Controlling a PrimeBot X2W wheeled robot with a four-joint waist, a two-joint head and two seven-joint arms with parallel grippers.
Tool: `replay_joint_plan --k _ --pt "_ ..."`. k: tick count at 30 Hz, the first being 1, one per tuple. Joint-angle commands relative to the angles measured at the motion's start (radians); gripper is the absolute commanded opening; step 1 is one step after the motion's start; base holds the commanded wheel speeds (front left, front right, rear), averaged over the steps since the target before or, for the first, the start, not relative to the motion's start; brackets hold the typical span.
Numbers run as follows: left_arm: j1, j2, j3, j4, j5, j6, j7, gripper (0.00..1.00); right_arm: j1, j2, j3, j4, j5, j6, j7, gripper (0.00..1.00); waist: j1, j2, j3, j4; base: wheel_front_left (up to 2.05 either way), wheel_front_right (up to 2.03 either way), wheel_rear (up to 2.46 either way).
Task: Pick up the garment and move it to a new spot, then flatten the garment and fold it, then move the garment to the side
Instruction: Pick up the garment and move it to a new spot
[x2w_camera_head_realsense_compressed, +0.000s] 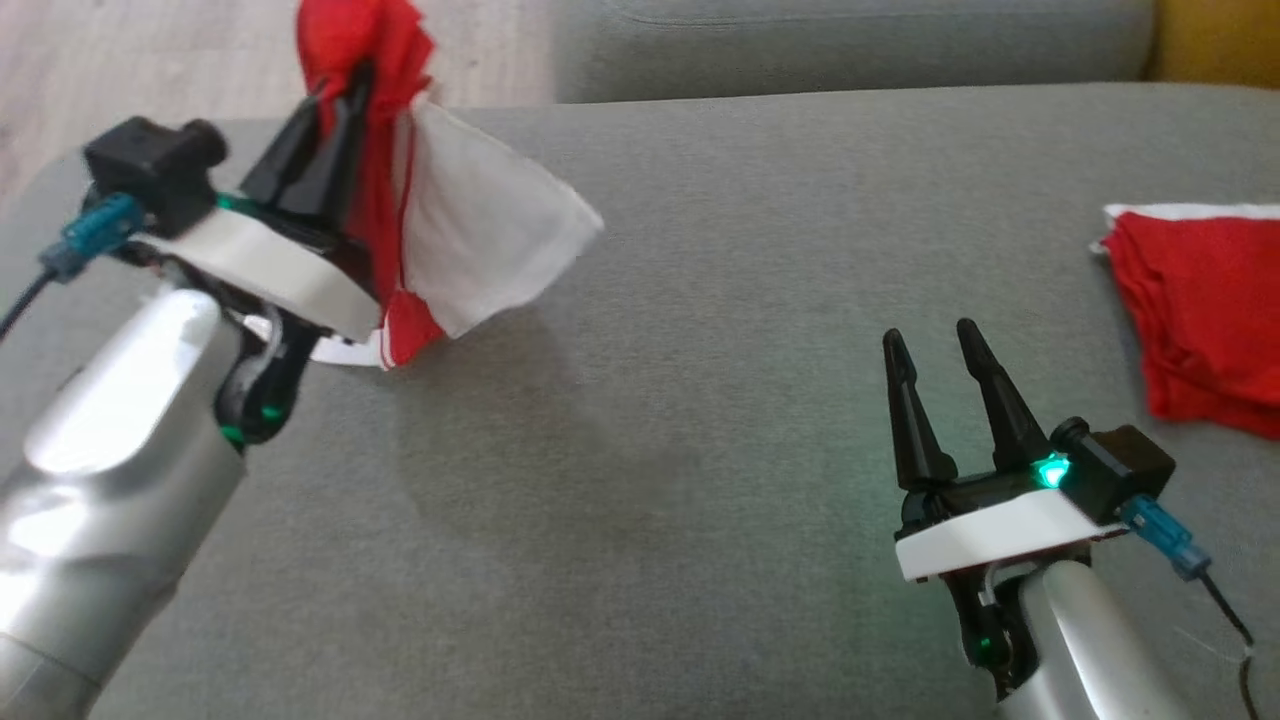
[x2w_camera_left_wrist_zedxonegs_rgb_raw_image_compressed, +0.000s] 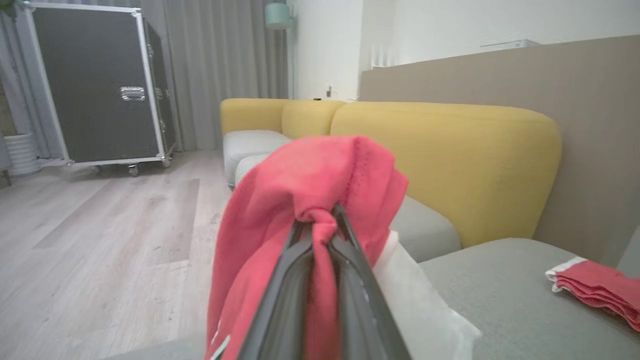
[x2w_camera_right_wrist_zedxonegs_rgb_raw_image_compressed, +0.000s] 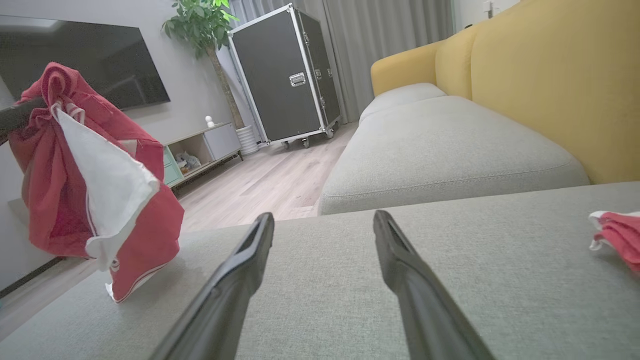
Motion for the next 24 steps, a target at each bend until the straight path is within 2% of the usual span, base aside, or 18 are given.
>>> replay_joint_plan --k 1,6,12,16,17,18,19,24 --pt "-0.05 0.04 0.036 -0.048 0.013 0.011 0.002 0.0 -0.025 -0.002 0.024 -0.035 0.011 -0.001 -0.011 1.0 0.0001 0.0 0.008 -0.024 0.0 0.0 0.0" --pt "-0.077 0.042 -0.002 -0.127 0.074 0.024 0.01 0.0 -0.041 -0.002 0.026 -0.047 0.024 -0.001 -0.011 1.0 0.0001 0.0 0.039 -0.094 0.0 0.0 0.0" --pt "-0.136 0.025 -0.077 -0.186 0.16 -0.003 0.023 0.0 -0.066 -0.002 0.028 -0.065 0.044 -0.001 -0.011 1.0 0.0001 0.0 0.086 -0.191 0.0 0.0 0.0" --pt "-0.192 -0.004 -0.164 -0.172 0.255 -0.024 0.023 0.0 -0.08 -0.002 0.027 -0.075 0.056 -0.001 -0.011 1.0 0.0001 0.0 0.118 -0.242 0.0 0.0 0.0" --pt "-0.201 -0.02 -0.185 -0.156 0.268 -0.028 0.018 0.25 -0.082 -0.002 0.024 -0.075 0.059 -0.001 -0.011 1.0 0.0001 0.0 0.124 -0.249 0.0 0.0 0.0" --pt "-0.208 -0.037 -0.2 -0.134 0.274 -0.031 0.013 0.88 -0.083 -0.002 0.023 -0.075 0.061 -0.001 -0.011 1.0 0.0001 0.0 0.128 -0.254 0.0 0.0 0.0" --pt "-0.217 -0.052 -0.214 -0.107 0.28 -0.034 0.01 1.0 -0.084 -0.002 0.024 -0.075 0.062 -0.001 -0.011 1.0 0.0001 0.0 0.133 -0.258 0.0 0.0 0.0" --pt "-0.237 -0.103 -0.215 0.035 0.263 -0.038 -0.03 1.0 -0.089 -0.002 0.029 -0.074 0.06 -0.001 -0.011 1.0 0.0001 0.0 0.14 -0.26 0.0 0.0 0.0"
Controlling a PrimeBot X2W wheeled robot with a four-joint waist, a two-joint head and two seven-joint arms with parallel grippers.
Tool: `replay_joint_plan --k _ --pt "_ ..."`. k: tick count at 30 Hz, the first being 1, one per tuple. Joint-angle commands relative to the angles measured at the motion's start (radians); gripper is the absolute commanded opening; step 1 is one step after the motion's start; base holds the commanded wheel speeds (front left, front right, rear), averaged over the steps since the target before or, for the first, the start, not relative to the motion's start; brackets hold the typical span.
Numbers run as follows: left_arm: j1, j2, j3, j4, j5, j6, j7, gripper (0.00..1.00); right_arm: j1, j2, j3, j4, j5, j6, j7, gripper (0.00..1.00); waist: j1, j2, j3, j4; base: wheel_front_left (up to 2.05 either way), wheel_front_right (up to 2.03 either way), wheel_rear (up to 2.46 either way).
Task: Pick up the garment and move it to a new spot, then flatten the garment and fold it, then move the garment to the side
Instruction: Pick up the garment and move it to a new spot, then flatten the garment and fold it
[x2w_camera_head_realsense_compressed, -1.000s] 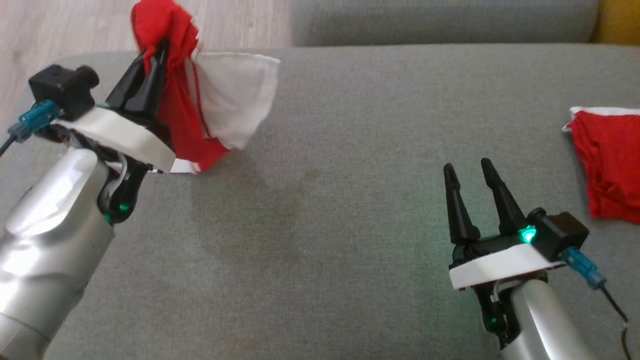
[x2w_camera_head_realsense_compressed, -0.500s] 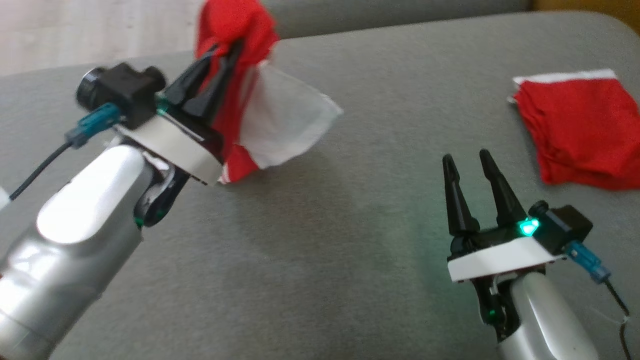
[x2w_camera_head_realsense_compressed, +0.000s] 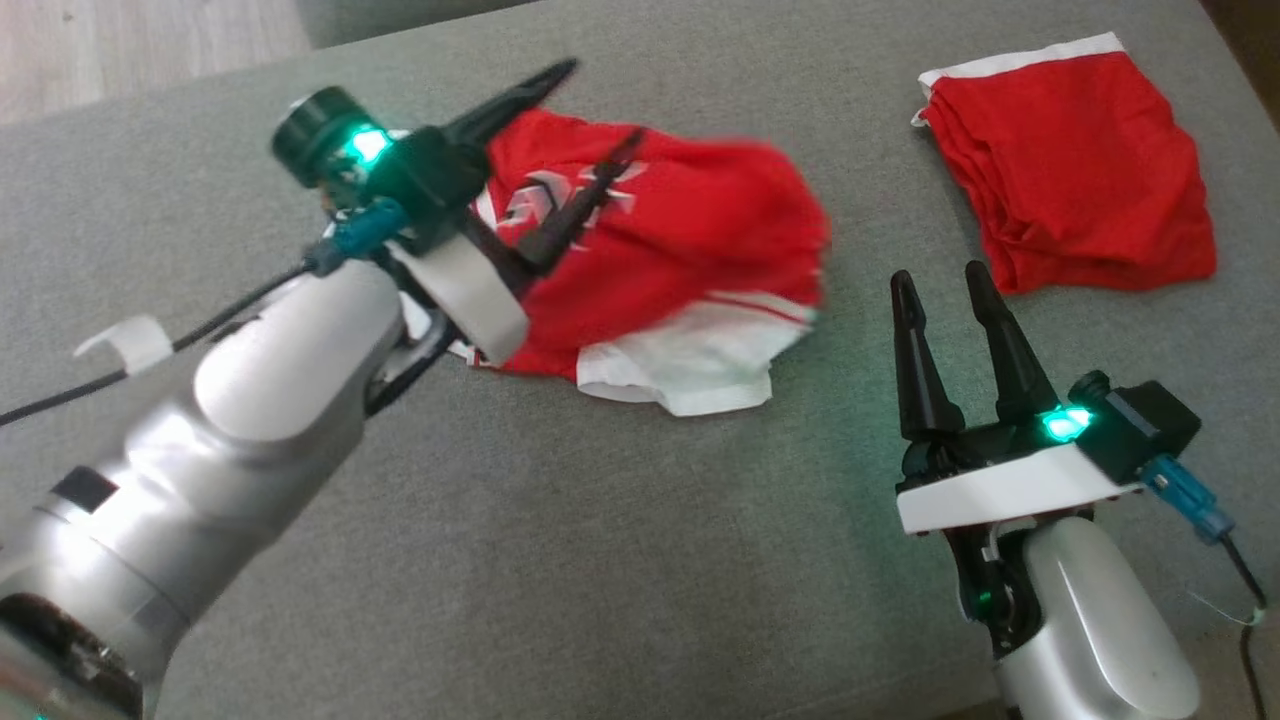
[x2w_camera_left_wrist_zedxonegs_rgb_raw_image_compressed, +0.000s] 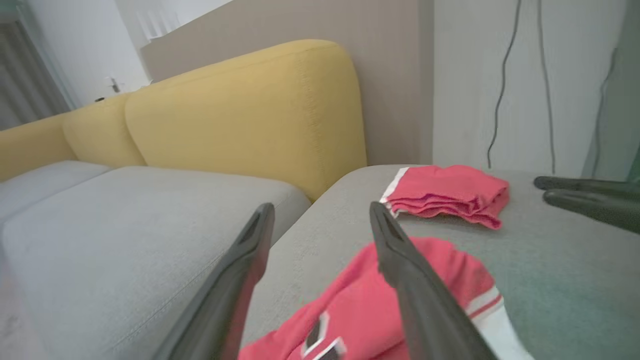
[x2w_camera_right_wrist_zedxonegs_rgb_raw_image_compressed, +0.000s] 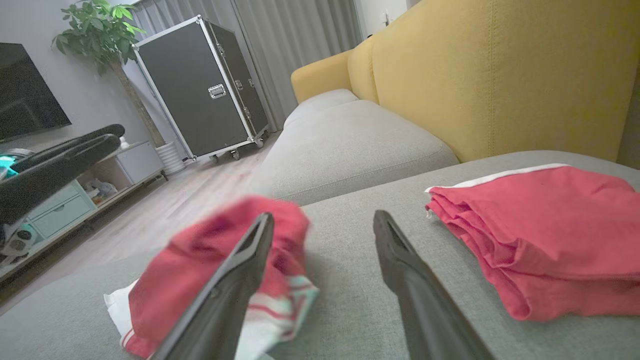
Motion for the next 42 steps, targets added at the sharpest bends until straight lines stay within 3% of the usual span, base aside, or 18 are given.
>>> replay_joint_plan --k 1,8,12,18,23,26,29,34,37,42 --pt "-0.066 0.024 0.056 0.014 -0.005 0.0 -0.019 1.0 -0.029 -0.002 0.018 -0.035 0.001 -0.001 -0.011 1.0 -0.0002 0.0 -0.003 0.008 0.0 0.0 0.0" --pt "0.002 0.049 0.135 0.073 -0.029 0.027 -0.055 1.0 -0.01 -0.002 0.021 -0.018 -0.032 -0.001 -0.011 1.0 -0.0002 0.0 -0.057 0.091 0.0 0.0 0.0" --pt "0.076 0.064 0.214 0.022 -0.036 0.057 -0.056 1.0 0.004 -0.002 0.021 -0.007 -0.054 -0.001 -0.011 1.0 -0.0002 0.0 -0.09 0.137 0.0 0.0 0.0" --pt "0.323 0.082 0.391 -0.12 -0.014 0.126 -0.057 1.0 0.042 -0.002 0.006 0.019 -0.087 -0.001 -0.011 1.0 -0.0002 0.0 -0.165 0.223 0.0 0.0 0.0" --pt "0.563 0.052 0.532 -0.225 0.009 0.168 -0.057 1.0 0.081 -0.002 0.005 0.047 -0.102 -0.001 -0.011 1.0 -0.0002 0.0 -0.219 0.262 0.0 0.0 0.0" --pt "0.733 -0.002 0.637 -0.302 0.051 0.184 -0.057 1.0 0.11 -0.002 0.007 0.063 -0.103 -0.001 -0.011 1.0 -0.0002 0.0 -0.242 0.276 0.0 0.0 0.0" --pt "0.832 -0.054 0.707 -0.343 0.08 0.182 -0.057 1.0 0.124 -0.002 0.012 0.071 -0.106 -0.001 -0.011 1.0 -0.0002 0.0 -0.247 0.282 0.0 0.0 0.0" --pt "0.89 -0.11 0.769 -0.363 0.141 0.135 -0.057 1.0 0.111 -0.002 0.017 0.072 -0.145 -0.001 -0.011 1.0 -0.0002 0.0 -0.231 0.299 0.0 0.0 0.0" --pt "0.882 -0.131 0.786 -0.354 0.171 0.108 -0.057 1.0 0.078 -0.002 0.023 0.084 -0.214 -0.001 -0.011 1.0 -0.0002 0.0 -0.215 0.315 0.0 0.0 0.0" --pt "0.863 -0.168 0.806 -0.324 0.207 0.068 -0.057 1.0 -0.018 -0.002 0.037 0.205 -0.363 -0.001 0.035 1.0 -0.0002 0.0 -0.191 0.35 0.0 0.0 0.0"
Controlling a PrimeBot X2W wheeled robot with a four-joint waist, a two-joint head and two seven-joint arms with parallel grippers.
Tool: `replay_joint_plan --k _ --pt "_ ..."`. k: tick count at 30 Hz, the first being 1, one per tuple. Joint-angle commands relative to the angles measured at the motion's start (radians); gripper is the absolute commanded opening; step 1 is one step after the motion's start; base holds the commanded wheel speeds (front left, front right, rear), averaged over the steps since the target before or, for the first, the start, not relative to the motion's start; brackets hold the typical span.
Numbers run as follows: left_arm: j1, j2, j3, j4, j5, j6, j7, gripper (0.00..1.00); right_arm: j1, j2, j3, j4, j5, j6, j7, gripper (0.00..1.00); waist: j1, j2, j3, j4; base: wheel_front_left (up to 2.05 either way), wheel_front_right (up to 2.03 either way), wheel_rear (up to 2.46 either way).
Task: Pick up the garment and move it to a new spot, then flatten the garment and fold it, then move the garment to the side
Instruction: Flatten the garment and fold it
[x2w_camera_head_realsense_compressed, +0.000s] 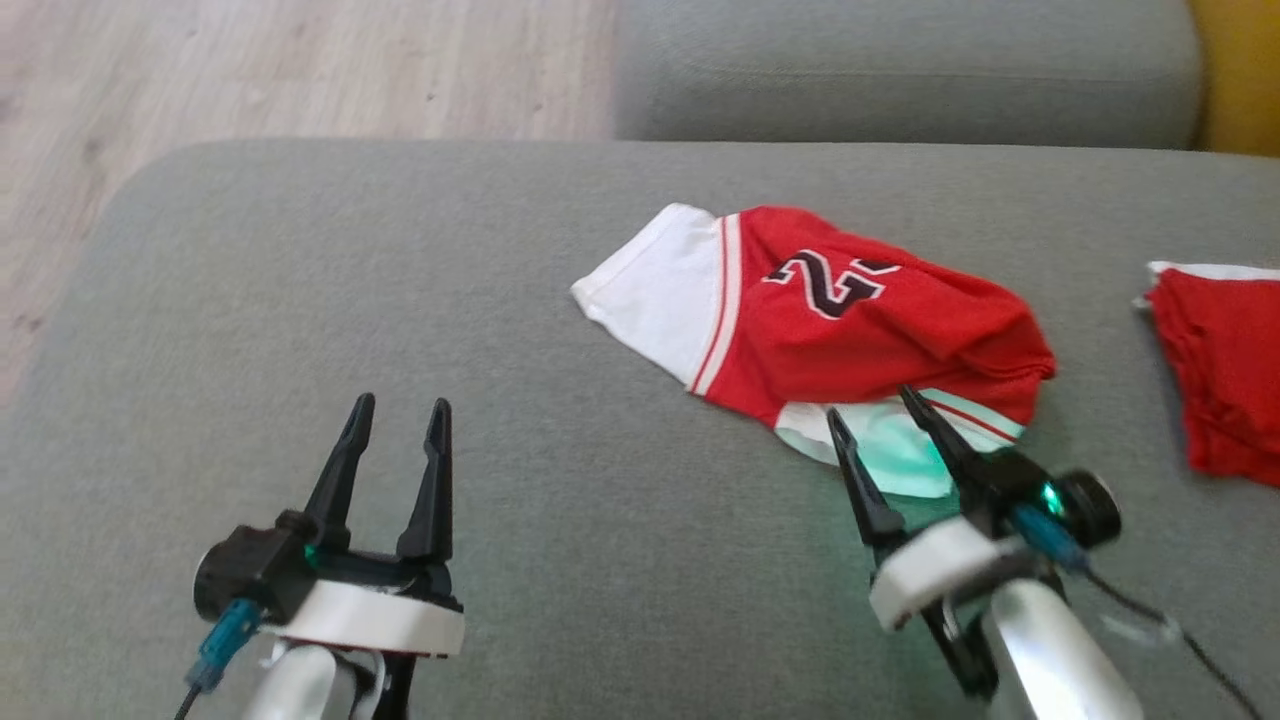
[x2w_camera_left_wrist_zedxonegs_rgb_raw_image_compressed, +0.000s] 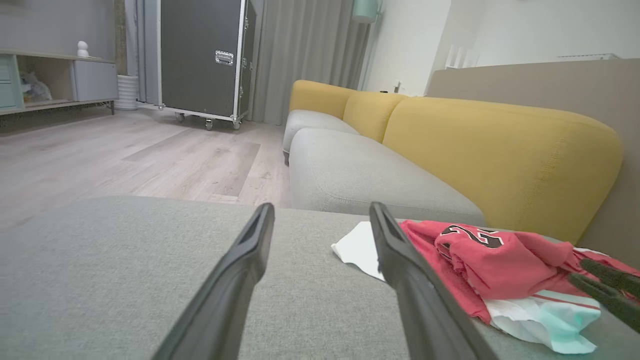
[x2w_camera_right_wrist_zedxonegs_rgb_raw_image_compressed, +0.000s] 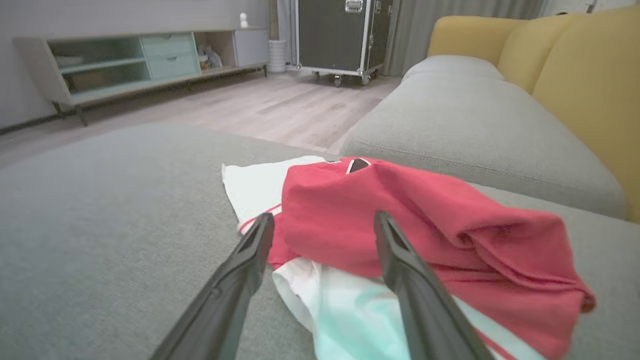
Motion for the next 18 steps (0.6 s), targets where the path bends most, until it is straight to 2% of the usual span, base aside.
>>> replay_joint_plan --k 1,7,12,15,16,17,18 --pt "-0.054 -0.006 0.047 -0.015 0.016 -0.012 -0.006 1.0 -0.09 -0.002 0.025 0.013 -0.045 -0.001 0.033 1.0 -0.0001 -0.0001 0.018 0.025 0.0 0.0 0.0" --pt "-0.073 -0.05 0.061 0.016 0.043 -0.046 -0.006 1.0 -0.238 -0.002 0.026 0.177 -0.2 -0.001 0.126 1.0 -0.0001 -0.0001 0.047 0.083 0.0 0.0 0.0" --pt "-0.092 -0.076 0.071 0.033 0.056 -0.064 -0.006 1.0 -0.322 -0.004 -0.049 0.3 -0.328 -0.001 0.174 1.0 -0.0001 -0.0001 0.063 0.132 0.0 0.0 0.0" --pt "-0.094 -0.084 0.076 0.037 0.061 -0.068 -0.006 1.0 -0.343 -0.004 -0.085 0.338 -0.363 -0.001 0.179 1.0 -0.0001 -0.0001 0.065 0.145 0.0 0.0 0.0" --pt "-0.093 -0.087 0.079 0.039 0.063 -0.07 -0.006 1.0 -0.352 -0.004 -0.102 0.355 -0.37 -0.001 0.175 0.93 -0.0001 -0.0001 0.064 0.148 0.0 0.0 0.0" --pt "-0.092 -0.089 0.082 0.041 0.065 -0.072 -0.006 1.0 -0.361 -0.004 -0.12 0.368 -0.373 -0.001 0.165 0.12 -0.0001 -0.0001 0.063 0.15 0.0 0.0 0.0" --pt "-0.09 -0.092 0.085 0.042 0.067 -0.073 -0.006 1.0 -0.368 -0.004 -0.137 0.377 -0.373 -0.001 0.151 0.0 -0.0001 -0.0001 0.062 0.151 0.0 0.0 0.0"
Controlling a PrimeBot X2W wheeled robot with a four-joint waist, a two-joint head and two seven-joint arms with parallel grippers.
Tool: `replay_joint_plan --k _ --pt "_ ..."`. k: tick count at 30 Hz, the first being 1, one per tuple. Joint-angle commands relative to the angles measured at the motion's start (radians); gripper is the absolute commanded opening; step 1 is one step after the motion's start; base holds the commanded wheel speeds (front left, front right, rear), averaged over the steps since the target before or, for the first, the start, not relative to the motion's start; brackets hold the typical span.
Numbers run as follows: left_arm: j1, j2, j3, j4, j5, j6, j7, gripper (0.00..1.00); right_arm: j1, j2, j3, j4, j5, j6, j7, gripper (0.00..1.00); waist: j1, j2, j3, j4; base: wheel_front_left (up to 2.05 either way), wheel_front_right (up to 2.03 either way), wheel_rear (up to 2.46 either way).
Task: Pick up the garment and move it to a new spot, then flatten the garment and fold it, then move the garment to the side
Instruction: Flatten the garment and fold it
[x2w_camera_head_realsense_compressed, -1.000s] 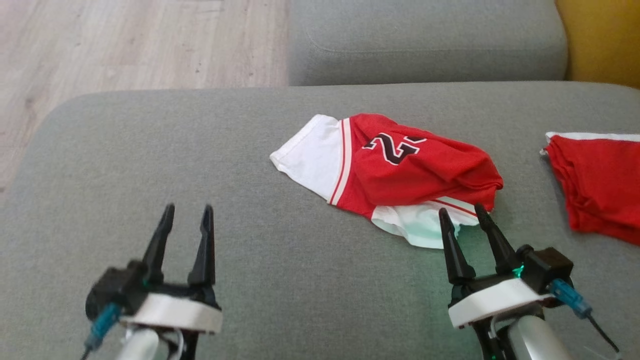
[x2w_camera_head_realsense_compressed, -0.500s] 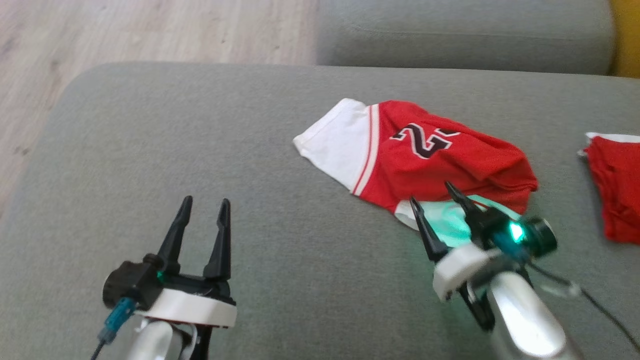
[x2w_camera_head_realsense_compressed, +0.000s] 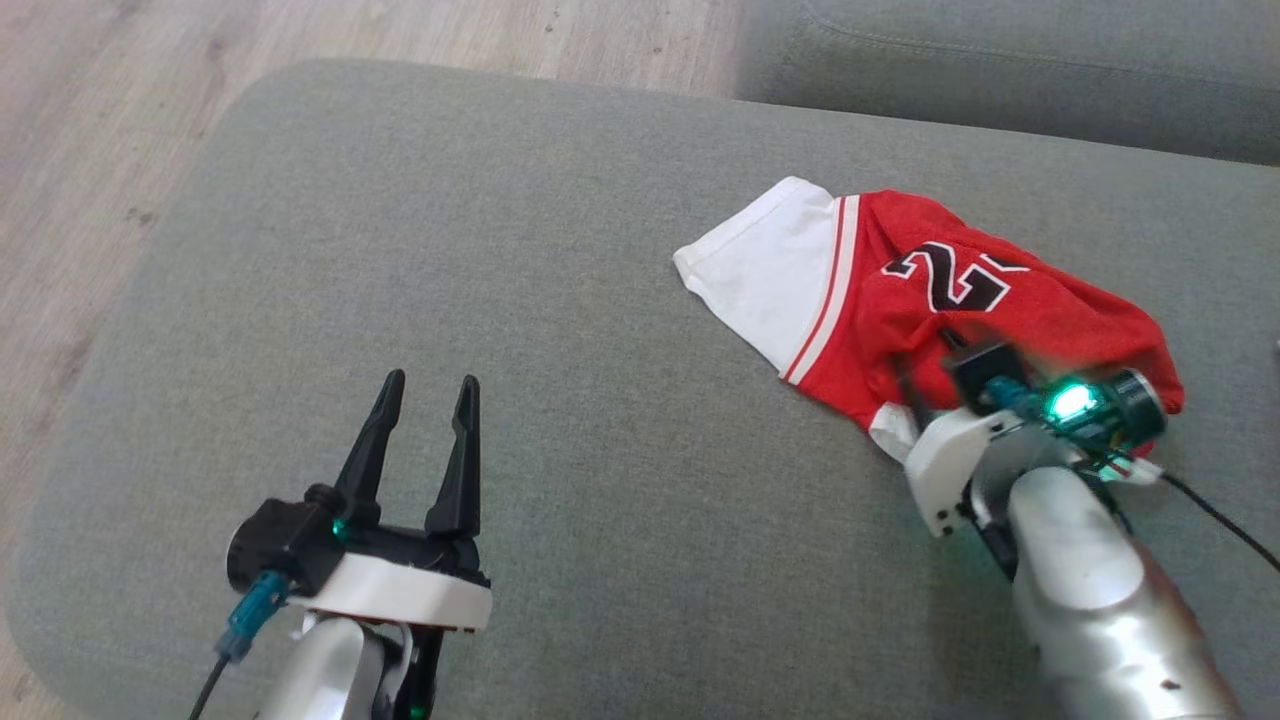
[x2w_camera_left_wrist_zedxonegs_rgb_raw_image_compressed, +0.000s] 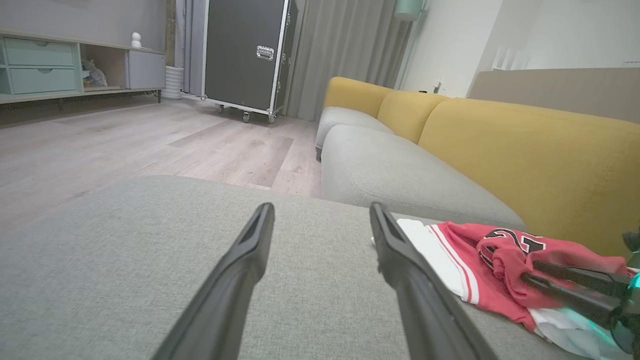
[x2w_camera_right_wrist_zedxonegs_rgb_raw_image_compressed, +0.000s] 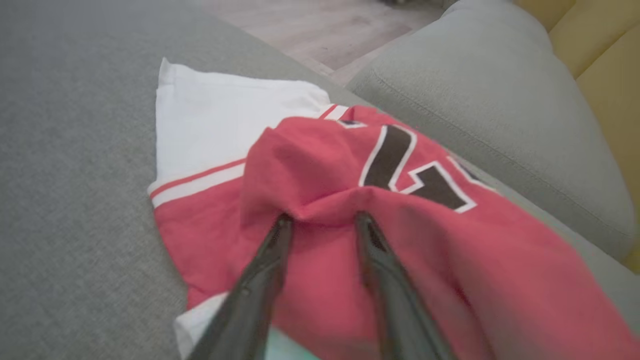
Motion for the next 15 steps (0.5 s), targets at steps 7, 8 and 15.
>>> replay_joint_plan --k 7,8,15 --pt "-0.024 -0.014 0.065 -0.018 0.02 -0.011 -0.006 1.0 -0.086 0.002 0.0 0.003 0.184 -0.001 -0.133 0.0 -0.0001 0.0 -0.03 -0.028 0.0 0.0 0.0" --pt "-0.022 -0.016 0.067 -0.018 0.021 -0.012 -0.006 1.0 -0.096 0.002 0.009 0.001 0.228 -0.001 -0.141 0.0 -0.0001 0.0 -0.035 -0.035 0.0 0.0 0.0" --pt "-0.002 -0.026 0.076 -0.019 0.031 -0.014 -0.006 1.0 -0.161 0.002 0.035 -0.055 0.349 -0.001 -0.164 0.0 -0.0001 0.0 -0.073 -0.07 0.0 0.0 0.0"
